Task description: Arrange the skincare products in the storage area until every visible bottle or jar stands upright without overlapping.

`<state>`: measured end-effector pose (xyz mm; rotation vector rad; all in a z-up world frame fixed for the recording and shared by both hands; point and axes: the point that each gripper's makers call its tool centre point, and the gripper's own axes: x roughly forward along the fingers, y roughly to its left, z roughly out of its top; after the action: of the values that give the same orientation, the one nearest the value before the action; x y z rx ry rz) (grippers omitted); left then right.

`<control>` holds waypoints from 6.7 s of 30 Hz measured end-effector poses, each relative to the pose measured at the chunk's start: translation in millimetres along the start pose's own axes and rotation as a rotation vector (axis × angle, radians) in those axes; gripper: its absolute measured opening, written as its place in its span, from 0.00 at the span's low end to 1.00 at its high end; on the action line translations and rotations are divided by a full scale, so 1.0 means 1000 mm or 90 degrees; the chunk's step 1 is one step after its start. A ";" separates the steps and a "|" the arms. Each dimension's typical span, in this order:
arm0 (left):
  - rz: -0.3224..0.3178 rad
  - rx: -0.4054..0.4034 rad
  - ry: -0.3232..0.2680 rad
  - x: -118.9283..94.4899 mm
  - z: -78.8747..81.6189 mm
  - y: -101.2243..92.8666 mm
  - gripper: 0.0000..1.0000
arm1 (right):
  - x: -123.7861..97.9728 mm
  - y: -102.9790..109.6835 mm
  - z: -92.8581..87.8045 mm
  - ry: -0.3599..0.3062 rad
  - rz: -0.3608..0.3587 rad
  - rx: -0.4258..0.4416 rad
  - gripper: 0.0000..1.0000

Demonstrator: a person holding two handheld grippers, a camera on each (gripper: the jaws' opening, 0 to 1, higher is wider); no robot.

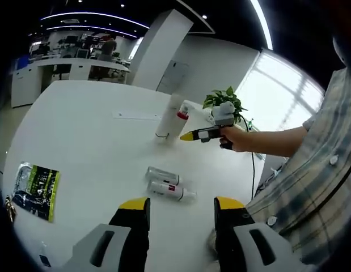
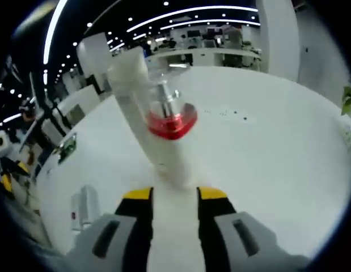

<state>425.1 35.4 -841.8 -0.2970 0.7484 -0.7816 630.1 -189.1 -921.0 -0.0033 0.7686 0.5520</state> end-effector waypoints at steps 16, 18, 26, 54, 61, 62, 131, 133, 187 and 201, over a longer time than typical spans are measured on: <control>-0.028 0.003 0.015 -0.010 -0.028 -0.021 0.46 | -0.022 0.115 -0.071 0.040 0.152 -0.136 0.29; -0.026 0.004 0.016 -0.014 -0.031 -0.020 0.46 | -0.022 0.120 -0.074 0.042 0.160 -0.130 0.29; 0.000 -0.007 -0.001 -0.033 -0.040 -0.020 0.46 | -0.013 0.128 -0.090 0.087 0.154 -0.156 0.27; 0.011 0.028 0.032 -0.041 -0.043 -0.022 0.46 | -0.053 0.150 -0.075 0.035 0.175 -0.281 0.16; 0.018 0.230 0.084 -0.004 -0.006 -0.022 0.47 | -0.098 0.182 -0.071 0.047 0.256 -0.297 0.16; 0.021 0.250 0.092 0.000 -0.004 -0.021 0.47 | -0.102 0.184 -0.071 0.050 0.263 -0.296 0.16; -0.195 0.047 -0.047 0.023 0.049 -0.062 0.20 | -0.140 0.262 0.039 -0.094 0.468 0.069 0.34; -0.202 0.045 -0.054 0.025 0.050 -0.067 0.20 | -0.140 0.263 0.042 -0.103 0.468 0.088 0.32; -0.091 0.043 0.039 0.035 -0.002 -0.021 0.37 | -0.088 0.188 0.024 -0.097 0.259 -0.093 0.21; -0.062 0.005 0.052 0.061 -0.014 -0.042 0.37 | -0.102 0.134 0.020 -0.154 0.208 -0.108 0.21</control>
<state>422.1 -37.5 -861.3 -0.2977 0.8129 -0.8928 519.9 -118.1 -813.6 0.0313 0.4862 0.9096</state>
